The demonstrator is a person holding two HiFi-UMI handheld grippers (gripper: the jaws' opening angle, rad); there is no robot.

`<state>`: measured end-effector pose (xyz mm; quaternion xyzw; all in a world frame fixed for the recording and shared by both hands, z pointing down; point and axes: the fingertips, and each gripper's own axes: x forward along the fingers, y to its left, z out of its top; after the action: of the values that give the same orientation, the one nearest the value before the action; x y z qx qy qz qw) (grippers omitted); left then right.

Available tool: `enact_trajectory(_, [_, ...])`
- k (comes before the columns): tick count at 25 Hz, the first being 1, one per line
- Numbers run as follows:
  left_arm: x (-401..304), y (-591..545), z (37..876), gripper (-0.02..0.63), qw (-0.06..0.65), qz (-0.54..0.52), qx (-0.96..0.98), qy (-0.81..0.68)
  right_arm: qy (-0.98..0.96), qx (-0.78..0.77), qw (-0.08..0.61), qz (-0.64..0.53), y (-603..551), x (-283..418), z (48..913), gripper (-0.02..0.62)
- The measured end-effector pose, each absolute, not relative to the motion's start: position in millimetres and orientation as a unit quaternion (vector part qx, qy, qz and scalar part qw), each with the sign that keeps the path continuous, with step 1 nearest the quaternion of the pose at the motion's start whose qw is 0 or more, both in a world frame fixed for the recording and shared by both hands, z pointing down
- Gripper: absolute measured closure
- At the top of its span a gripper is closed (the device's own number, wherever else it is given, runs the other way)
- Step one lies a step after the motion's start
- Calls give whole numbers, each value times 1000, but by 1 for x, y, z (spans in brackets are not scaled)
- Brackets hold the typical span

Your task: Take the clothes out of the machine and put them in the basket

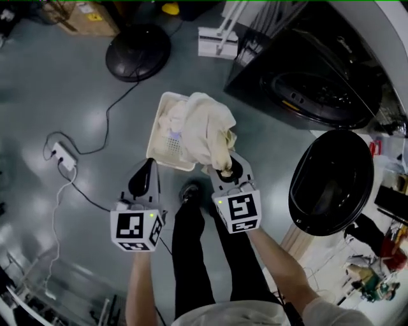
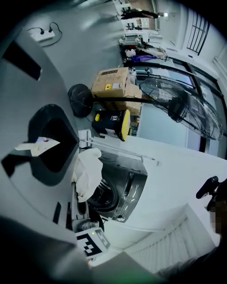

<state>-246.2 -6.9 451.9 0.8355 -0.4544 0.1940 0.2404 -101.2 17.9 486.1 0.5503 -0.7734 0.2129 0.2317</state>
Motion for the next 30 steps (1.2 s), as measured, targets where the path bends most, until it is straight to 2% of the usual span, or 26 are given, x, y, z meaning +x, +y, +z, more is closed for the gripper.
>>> enact_trajectory(11, [-320,9,511,588,272,205,799,-496,-793,488,262,253,21,-190,574,449])
enact_trajectory(30, [-346,19,611,588,296,225,782,-501,-746,457,364,320,18,-216,803,448])
